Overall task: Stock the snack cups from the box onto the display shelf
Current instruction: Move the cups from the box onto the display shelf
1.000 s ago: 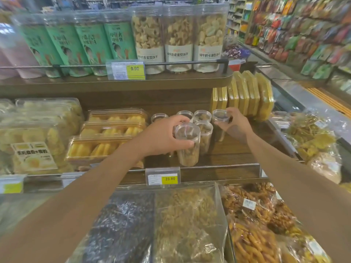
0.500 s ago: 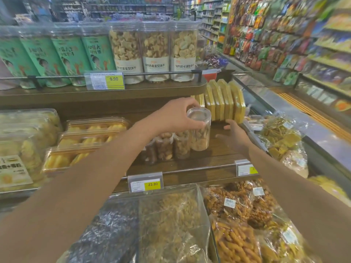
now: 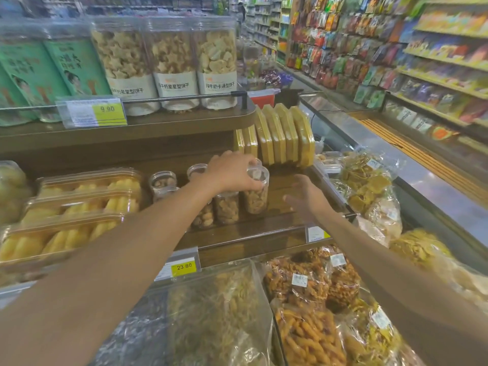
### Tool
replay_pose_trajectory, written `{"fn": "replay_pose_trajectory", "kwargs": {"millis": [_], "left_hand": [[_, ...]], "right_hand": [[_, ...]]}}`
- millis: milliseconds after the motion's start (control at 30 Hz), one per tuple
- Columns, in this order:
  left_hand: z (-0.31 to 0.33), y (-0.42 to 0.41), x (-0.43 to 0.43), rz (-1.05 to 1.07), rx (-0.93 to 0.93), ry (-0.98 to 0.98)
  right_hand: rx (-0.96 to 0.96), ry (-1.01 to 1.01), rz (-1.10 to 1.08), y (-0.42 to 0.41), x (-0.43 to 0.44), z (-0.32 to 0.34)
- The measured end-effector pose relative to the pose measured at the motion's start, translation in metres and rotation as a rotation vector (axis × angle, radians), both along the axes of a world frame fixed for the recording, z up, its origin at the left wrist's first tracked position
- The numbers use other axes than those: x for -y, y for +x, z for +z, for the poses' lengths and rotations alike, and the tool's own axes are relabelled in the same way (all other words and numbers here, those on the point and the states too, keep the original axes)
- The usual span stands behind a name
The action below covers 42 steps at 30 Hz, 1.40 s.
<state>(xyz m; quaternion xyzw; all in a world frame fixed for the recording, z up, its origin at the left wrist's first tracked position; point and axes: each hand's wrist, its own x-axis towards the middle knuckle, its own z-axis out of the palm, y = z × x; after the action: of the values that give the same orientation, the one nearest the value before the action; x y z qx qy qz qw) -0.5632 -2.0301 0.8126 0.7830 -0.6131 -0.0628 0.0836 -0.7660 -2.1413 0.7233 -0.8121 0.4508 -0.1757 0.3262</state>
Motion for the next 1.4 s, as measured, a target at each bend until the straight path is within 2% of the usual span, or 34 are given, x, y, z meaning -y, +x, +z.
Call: {"fn": "replay_pose_trajectory", "kwargs": {"millis": [367,833,1100,1400], "left_hand": [[-0.02,0.006,0.0,0.01,0.145,-0.028],[-0.016,0.006,-0.019,0.022,0.149,-0.062],[-0.005,0.005,-0.075,0.063,0.132,-0.129],[-0.014,-0.009,-0.181,0.099,0.148,-0.184]], "right_hand": [[-0.04,0.0,-0.004,0.009,0.001,-0.012],[-0.099,-0.031,0.027,0.014,-0.014,-0.005],[-0.172,-0.096,0.05,0.011,-0.043,0.015],[-0.293,-0.162,0.024,-0.01,-0.112,0.036]]}}
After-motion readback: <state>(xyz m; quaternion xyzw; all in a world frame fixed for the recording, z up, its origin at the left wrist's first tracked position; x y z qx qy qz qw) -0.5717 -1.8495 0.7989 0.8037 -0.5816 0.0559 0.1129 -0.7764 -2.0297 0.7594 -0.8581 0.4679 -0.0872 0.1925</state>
